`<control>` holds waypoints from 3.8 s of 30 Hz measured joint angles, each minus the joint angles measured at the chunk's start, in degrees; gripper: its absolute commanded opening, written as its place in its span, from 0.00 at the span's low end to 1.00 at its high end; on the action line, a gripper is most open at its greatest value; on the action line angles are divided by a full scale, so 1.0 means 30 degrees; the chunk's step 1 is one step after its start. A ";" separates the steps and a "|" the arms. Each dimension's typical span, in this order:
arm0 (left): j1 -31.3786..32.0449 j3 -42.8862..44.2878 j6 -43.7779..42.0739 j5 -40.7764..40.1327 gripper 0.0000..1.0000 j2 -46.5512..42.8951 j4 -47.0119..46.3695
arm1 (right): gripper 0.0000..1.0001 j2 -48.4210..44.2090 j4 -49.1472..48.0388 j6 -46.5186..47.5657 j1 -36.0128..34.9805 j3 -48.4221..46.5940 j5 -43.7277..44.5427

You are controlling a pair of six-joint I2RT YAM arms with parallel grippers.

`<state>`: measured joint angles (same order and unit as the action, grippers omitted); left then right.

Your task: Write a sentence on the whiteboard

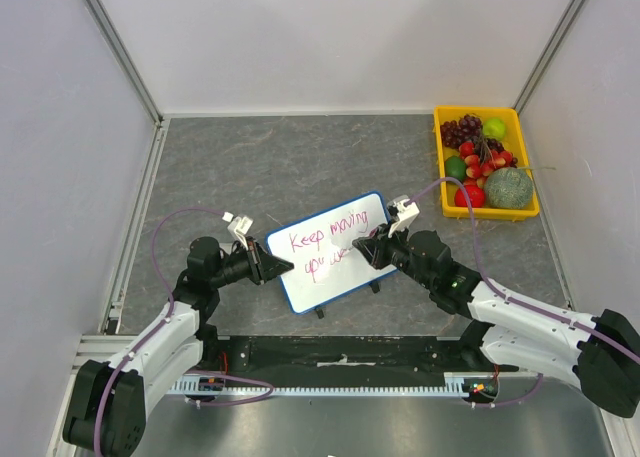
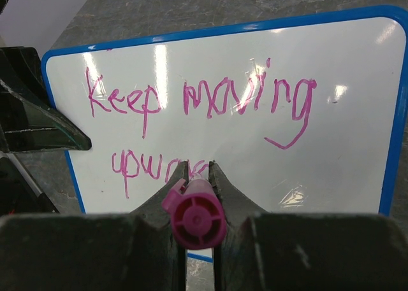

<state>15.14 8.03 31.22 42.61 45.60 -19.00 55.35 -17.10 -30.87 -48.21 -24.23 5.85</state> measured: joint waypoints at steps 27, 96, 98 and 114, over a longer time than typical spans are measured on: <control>0.0000 0.0000 0.0007 -0.0007 0.02 0.0015 -0.0007 | 0.00 -0.0401 0.0721 0.0372 -0.0007 0.0073 0.0197; 0.0000 0.0000 0.0007 0.0007 0.02 0.0015 -0.0066 | 0.00 0.0248 0.1282 0.1268 0.0503 -0.1377 0.0831; 0.0000 0.0000 0.0007 0.0007 0.02 0.0015 -0.0066 | 0.00 0.0168 0.1275 0.1260 0.0503 -0.1253 0.0663; 0.0000 0.0000 0.0007 0.0007 0.02 0.0015 -0.0066 | 0.00 -0.0248 0.1282 0.1056 0.0503 -0.0546 0.0036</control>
<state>15.14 8.03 31.24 42.63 45.65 -19.20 54.61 -13.26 -27.70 -46.70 -25.87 5.96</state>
